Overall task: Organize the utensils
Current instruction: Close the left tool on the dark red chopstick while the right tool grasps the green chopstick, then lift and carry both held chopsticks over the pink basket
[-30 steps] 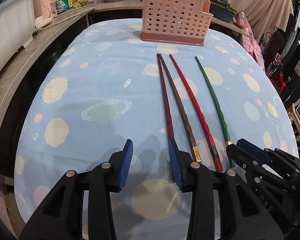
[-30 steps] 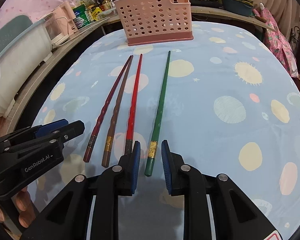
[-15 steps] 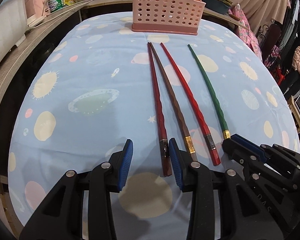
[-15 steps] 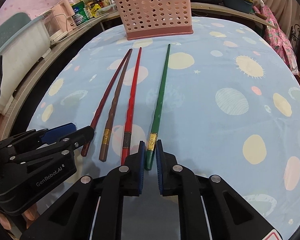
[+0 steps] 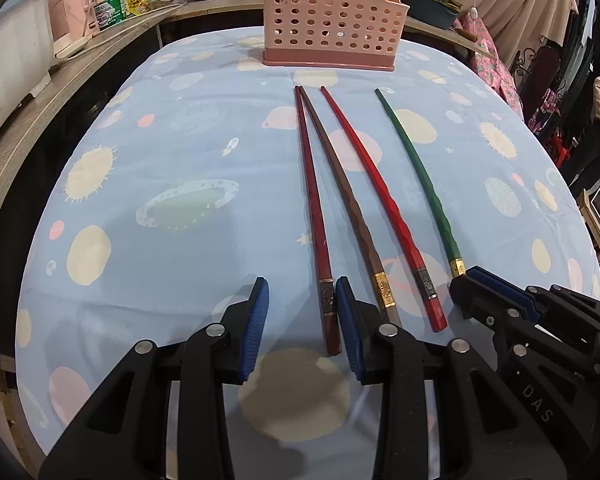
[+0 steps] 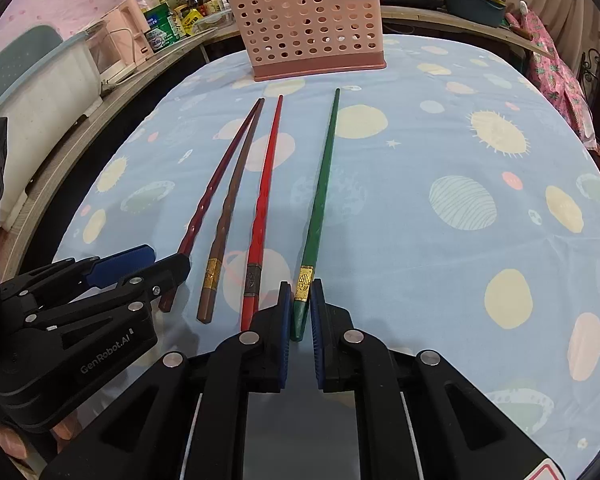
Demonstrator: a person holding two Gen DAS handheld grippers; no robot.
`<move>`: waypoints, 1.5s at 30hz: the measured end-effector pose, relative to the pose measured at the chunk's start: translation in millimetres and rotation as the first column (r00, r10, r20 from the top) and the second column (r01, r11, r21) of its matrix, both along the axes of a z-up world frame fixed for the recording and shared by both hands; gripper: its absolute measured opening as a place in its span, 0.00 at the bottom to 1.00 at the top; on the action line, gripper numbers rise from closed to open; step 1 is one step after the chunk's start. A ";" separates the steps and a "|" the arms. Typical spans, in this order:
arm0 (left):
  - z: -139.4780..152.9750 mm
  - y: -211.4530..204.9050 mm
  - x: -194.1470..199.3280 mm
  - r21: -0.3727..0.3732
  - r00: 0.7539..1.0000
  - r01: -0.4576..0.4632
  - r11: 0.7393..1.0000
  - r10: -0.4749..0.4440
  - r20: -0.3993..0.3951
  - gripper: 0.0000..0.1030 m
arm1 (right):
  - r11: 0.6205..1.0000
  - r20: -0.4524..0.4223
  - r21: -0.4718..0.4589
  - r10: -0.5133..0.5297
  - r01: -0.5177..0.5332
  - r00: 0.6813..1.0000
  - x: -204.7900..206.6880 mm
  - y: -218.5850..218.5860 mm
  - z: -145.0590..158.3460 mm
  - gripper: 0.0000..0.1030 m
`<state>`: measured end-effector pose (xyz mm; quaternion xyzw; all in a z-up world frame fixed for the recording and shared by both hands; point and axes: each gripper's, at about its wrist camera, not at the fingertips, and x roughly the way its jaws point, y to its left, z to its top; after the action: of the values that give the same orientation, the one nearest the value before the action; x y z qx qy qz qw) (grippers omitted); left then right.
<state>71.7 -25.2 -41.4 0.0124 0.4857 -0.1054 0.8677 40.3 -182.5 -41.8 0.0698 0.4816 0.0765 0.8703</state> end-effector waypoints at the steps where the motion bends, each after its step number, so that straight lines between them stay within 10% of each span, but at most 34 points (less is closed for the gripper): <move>1: 0.0 2.0 0.2 -0.004 1.000 -0.003 1.000 0.003 -0.001 0.27 | 1.000 0.000 0.000 -0.001 0.001 1.000 0.0 0.7 0.3 0.09; 6: 0.1 12.0 2.5 -0.041 1.000 -0.016 0.999 0.015 -0.018 0.07 | 1.000 0.004 -0.008 0.002 -0.002 1.000 0.0 1.8 0.6 0.09; 23: 12.3 23.4 4.6 -0.100 0.997 -0.063 0.993 0.058 -0.051 0.07 | 1.000 0.020 0.002 -0.031 0.031 0.999 1.8 -10.5 15.2 0.07; 45: 139.4 54.6 52.5 -0.169 0.974 -0.096 0.981 0.127 0.185 0.07 | 0.995 0.333 0.068 -0.090 0.072 0.939 44.5 -32.9 147.3 0.07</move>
<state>124.2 29.4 98.0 -0.0740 0.3882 -0.0932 0.9138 84.9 -215.4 105.5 0.0993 0.3208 0.0645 0.9397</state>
